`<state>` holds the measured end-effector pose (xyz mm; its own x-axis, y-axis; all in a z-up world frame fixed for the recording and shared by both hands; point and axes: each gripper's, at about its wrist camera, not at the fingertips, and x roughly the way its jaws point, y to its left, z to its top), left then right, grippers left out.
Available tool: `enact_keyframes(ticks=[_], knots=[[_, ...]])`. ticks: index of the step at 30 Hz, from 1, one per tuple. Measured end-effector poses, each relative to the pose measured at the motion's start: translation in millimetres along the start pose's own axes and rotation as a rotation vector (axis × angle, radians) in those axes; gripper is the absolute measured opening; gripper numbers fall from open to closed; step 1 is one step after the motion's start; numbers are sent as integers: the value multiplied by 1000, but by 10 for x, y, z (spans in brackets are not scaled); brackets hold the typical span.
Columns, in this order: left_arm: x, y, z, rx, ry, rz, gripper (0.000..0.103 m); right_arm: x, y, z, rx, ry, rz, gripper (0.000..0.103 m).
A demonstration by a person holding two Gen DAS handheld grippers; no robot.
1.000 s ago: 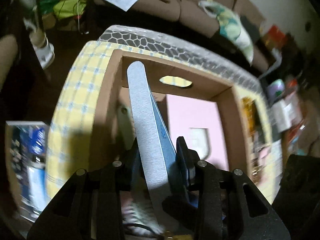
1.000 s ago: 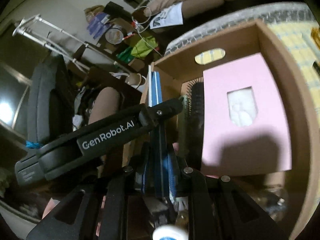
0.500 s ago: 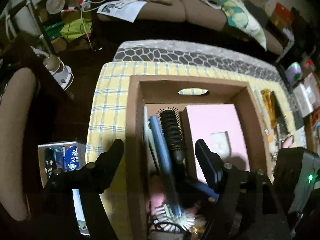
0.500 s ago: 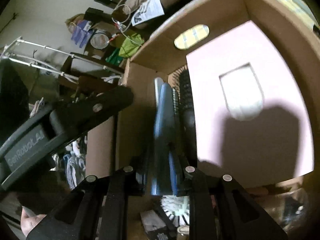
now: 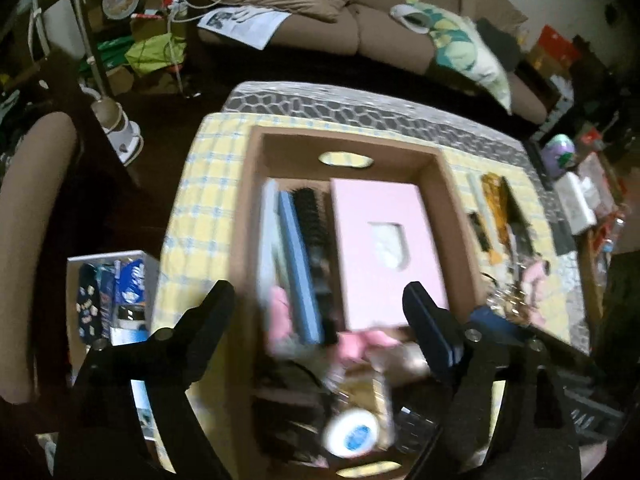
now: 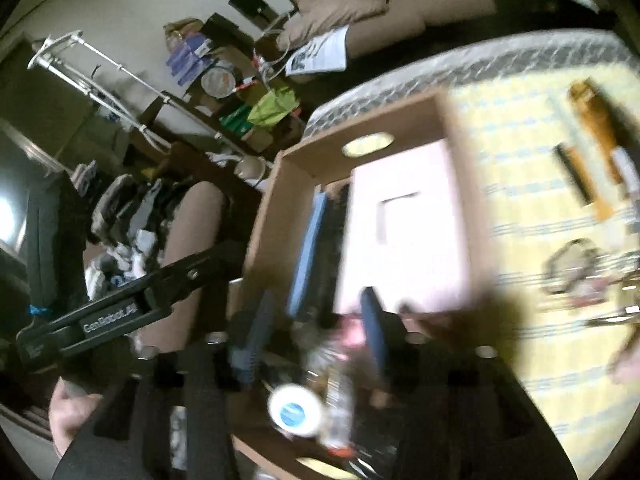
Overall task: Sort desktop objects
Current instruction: 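Withdraw both tools and reach the left tool toward the orange-handled scissors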
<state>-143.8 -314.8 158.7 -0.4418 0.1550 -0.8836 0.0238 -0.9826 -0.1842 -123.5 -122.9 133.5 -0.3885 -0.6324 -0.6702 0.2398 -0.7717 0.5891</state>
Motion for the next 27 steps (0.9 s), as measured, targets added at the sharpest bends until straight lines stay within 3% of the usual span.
enact_keyframes(ticks=[2, 6, 7, 14, 19, 24, 27], knots=[[-25, -159, -85, 11, 3, -22, 89, -240, -120, -22, -21, -34, -44, 66], [-5, -567, -233, 30, 24, -84, 103, -665, -436, -83, -39, -98, -137, 85], [13, -675, -257, 34, 31, -95, 103, -796, -541, -105, -48, -120, -176, 85], [247, -1435, -336, 92, 62, -139, 103, -1301, -1184, -177, -41, -200, -336, 85], [545, -1877, -216, 91, 76, -148, 103, -1434, -1593, -226, -18, -231, -374, 82], [913, -2183, -14, 82, 81, -131, 102, -1425, -1944, -237, 7, -238, -373, 64], [1157, -2320, 103, 91, 100, -116, 102, -1376, -2168, -209, 44, -218, -362, 63]])
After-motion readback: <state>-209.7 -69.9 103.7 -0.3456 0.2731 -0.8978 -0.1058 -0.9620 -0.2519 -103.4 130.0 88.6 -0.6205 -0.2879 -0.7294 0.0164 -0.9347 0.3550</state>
